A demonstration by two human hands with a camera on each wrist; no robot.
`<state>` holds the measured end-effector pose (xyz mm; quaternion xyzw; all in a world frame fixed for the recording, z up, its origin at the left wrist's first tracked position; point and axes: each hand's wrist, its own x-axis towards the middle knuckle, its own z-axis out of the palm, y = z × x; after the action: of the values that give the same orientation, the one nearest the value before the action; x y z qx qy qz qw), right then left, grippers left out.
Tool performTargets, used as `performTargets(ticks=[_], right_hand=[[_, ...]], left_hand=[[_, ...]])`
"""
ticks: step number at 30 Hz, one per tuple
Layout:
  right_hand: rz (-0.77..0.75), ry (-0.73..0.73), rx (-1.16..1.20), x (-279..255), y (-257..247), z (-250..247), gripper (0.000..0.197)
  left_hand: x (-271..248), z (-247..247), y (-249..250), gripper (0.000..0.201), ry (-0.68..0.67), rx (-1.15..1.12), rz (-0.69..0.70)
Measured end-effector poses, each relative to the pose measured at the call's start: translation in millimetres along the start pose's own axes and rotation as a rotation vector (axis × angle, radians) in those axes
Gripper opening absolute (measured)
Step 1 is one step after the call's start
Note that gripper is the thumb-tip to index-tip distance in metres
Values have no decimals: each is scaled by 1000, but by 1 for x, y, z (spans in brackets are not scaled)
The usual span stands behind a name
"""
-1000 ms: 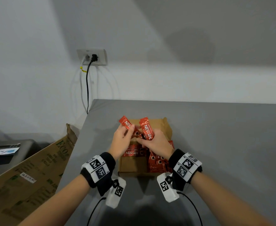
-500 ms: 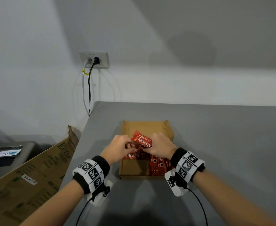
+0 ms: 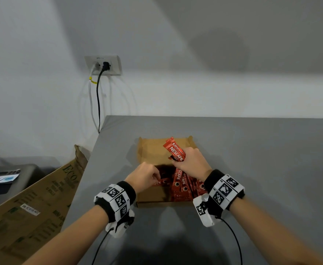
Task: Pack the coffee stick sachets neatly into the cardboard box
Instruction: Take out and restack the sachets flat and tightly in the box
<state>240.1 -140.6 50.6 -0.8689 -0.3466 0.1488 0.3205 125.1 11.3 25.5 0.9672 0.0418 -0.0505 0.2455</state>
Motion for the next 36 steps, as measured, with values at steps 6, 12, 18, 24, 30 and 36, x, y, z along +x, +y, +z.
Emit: performTargets(ticks=[6,12,18,24,30,36], right_hand=[[1,-3,28,0,1,4,20],[2,11,48,0,3,5,19],[-8,3,62,-1,3,5,19],[0,2,65,-1,5,5,17],[-12,1,74,-3,3,6,21],[-26,5,84,-6,-3,2,25]], left_hand=[[2,8,-6,18,-26,83,-21],[1,12,-9,26,27,191,8],[2,12,-8,38,-31,289,10],[-1,13,-6,55,-111,397,0],[1,10,-1,24,-50,208,-65],[6,14,-2,16,103,285,-4]])
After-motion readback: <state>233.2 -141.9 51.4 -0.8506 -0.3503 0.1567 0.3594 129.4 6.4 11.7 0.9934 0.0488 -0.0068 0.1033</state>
